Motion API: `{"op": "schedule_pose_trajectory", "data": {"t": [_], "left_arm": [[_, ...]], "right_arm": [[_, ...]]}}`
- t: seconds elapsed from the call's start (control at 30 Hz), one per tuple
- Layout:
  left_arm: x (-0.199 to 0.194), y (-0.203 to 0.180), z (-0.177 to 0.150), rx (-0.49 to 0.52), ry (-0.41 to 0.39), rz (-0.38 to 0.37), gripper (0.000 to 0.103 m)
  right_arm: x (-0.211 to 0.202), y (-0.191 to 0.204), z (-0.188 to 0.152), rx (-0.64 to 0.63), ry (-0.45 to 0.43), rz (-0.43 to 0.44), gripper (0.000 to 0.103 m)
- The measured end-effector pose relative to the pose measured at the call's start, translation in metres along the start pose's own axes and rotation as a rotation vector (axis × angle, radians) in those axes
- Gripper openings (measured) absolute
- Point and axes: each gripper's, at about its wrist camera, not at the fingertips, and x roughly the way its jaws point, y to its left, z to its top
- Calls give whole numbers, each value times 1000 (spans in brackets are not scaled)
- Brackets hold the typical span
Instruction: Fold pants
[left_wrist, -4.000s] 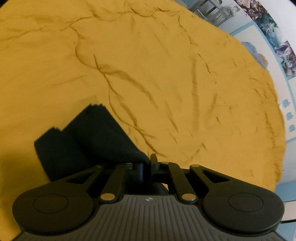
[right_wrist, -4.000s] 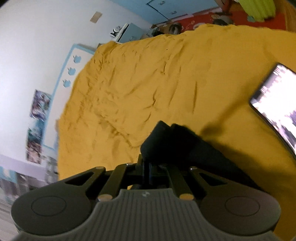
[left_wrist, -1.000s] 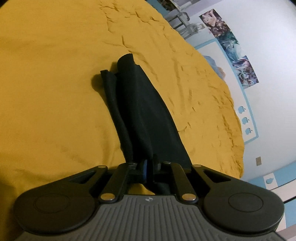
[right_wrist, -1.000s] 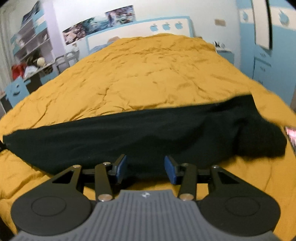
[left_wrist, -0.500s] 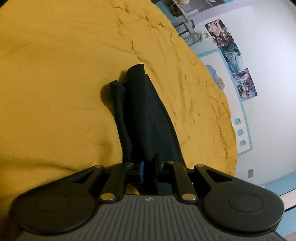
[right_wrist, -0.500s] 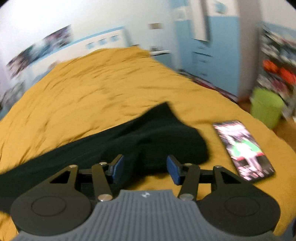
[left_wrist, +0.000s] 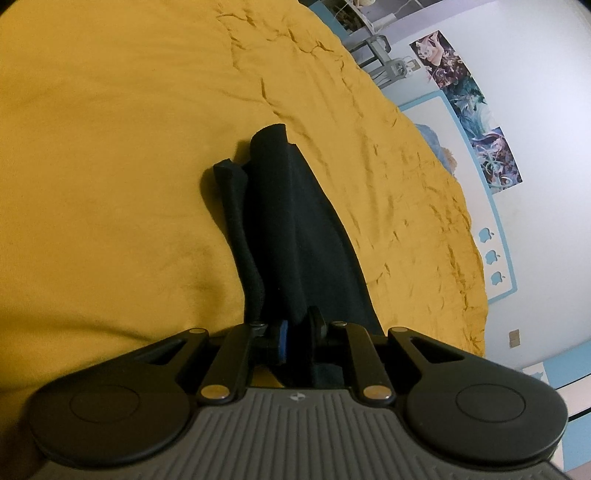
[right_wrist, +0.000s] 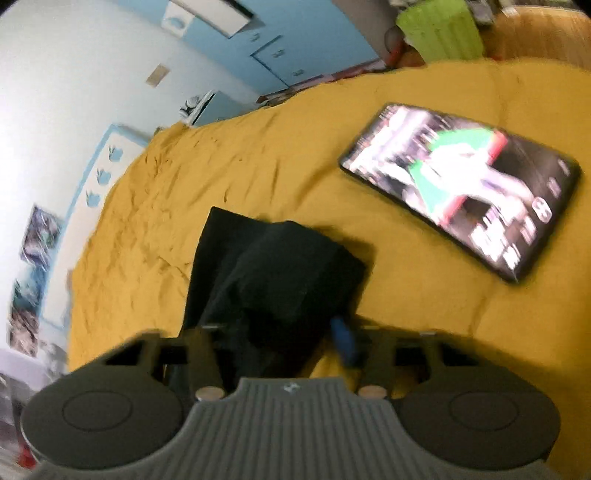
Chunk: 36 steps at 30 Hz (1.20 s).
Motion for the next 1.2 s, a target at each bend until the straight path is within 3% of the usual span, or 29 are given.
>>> {"op": "schedule_pose_trajectory", "data": {"t": [0.1, 0.17, 0.23, 0.3, 0.37, 0.5, 0.57, 0.63, 0.7, 0.73, 0.83, 0.97, 1.07, 1.13, 1.2], "left_arm": [[-1, 1, -1, 2, -2, -5, 16], [-1, 2, -1, 2, -4, -4, 16], [-2, 2, -1, 2, -6, 0, 16], [-4, 3, -2, 0, -14, 5, 14], [-5, 1, -2, 5, -12, 14, 14], [-17, -11, -2, 23, -43, 87, 14], [-34, -25, -7, 75, -133, 159, 22], [-39, -31, -9, 118, -144, 171, 28], [-35, -30, -10, 122, -113, 175, 30], [-35, -27, -11, 111, -109, 178, 30], [-38, -25, -15, 110, -119, 167, 30], [-24, -25, -14, 156, -89, 166, 32], [-20, -19, -7, 125, -80, 135, 32], [-17, -16, -6, 106, -76, 126, 32], [-15, -14, -5, 104, -76, 128, 31]], "right_arm": [[-24, 38, 2, -344, -136, 38, 9], [-21, 35, 3, -362, -97, 6, 8], [-7, 20, 3, -343, 14, -79, 9], [-8, 5, -2, -320, 32, -108, 18], [-21, 8, -7, -366, -36, -153, 32], [-59, 37, -18, -587, -205, -230, 35], [-71, 55, -13, -686, -265, -211, 36], [-78, 71, -7, -771, -282, -148, 41], [-60, 93, 3, -865, -170, -67, 57], [-45, 103, 9, -914, -89, -37, 60], [-6, 119, 27, -985, -9, -21, 59], [50, 128, 68, -886, 157, 40, 59], [86, 132, 89, -821, 215, -32, 59], [116, 122, 102, -730, 320, -59, 59], [133, 114, 102, -702, 380, -79, 47]]}}
